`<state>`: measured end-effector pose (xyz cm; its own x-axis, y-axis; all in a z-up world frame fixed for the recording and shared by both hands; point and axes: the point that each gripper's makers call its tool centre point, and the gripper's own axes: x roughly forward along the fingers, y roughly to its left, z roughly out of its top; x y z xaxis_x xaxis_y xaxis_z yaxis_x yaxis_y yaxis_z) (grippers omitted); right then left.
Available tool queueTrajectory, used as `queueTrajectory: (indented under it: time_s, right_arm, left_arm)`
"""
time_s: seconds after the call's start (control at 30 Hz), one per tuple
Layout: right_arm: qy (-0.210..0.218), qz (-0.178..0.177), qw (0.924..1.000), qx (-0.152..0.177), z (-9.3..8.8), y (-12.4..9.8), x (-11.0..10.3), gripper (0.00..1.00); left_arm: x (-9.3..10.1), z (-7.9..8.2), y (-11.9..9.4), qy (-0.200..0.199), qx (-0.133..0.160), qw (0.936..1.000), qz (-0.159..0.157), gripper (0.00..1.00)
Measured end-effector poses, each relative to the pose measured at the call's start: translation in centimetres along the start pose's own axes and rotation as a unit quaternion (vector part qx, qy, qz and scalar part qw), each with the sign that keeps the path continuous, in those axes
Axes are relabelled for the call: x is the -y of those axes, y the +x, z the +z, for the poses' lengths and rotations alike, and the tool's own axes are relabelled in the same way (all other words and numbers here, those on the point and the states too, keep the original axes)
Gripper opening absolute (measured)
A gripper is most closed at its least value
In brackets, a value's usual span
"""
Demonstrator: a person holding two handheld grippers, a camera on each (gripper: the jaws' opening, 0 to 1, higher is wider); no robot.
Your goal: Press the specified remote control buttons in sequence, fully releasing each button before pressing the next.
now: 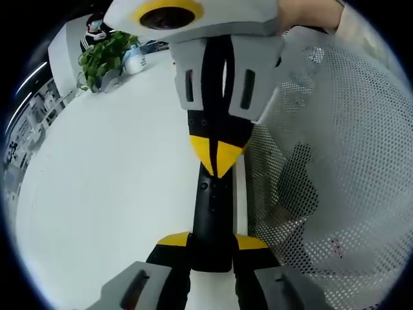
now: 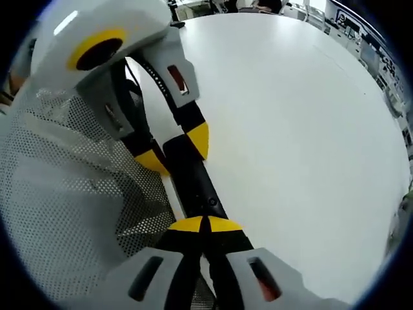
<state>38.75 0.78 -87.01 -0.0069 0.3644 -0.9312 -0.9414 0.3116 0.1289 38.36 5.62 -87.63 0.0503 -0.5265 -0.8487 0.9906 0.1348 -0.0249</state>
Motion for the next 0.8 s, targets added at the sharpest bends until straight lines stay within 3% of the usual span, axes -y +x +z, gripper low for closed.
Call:
queueTrajectory:
  time_s: [0.1,0.23,0.4,0.8]
  right_arm:
    - [-0.008,-0.015,0.9994,0.029,0.0,-0.1,0.1,0.00]
    - [-0.068,-0.034,0.9944,0.073,0.1,-0.2,-0.1,0.00]
    - [-0.032,-0.018,0.9962,0.079,0.0,-0.3,0.1,0.00]
    - [-0.044,-0.012,0.9971,0.061,-1.1,-0.6,-0.2,0.00]
  left_arm:
    - [0.0,0.1,0.0,-0.008,-0.004,1.0000,0.000,0.24]
    - [0.0,0.0,0.0,-0.007,-0.008,0.9999,0.002,0.24]
    - [-0.1,0.0,0.0,-0.010,-0.006,0.9999,0.004,0.24]
    - [-0.1,0.1,0.0,-0.013,-0.004,0.9999,0.002,0.24]
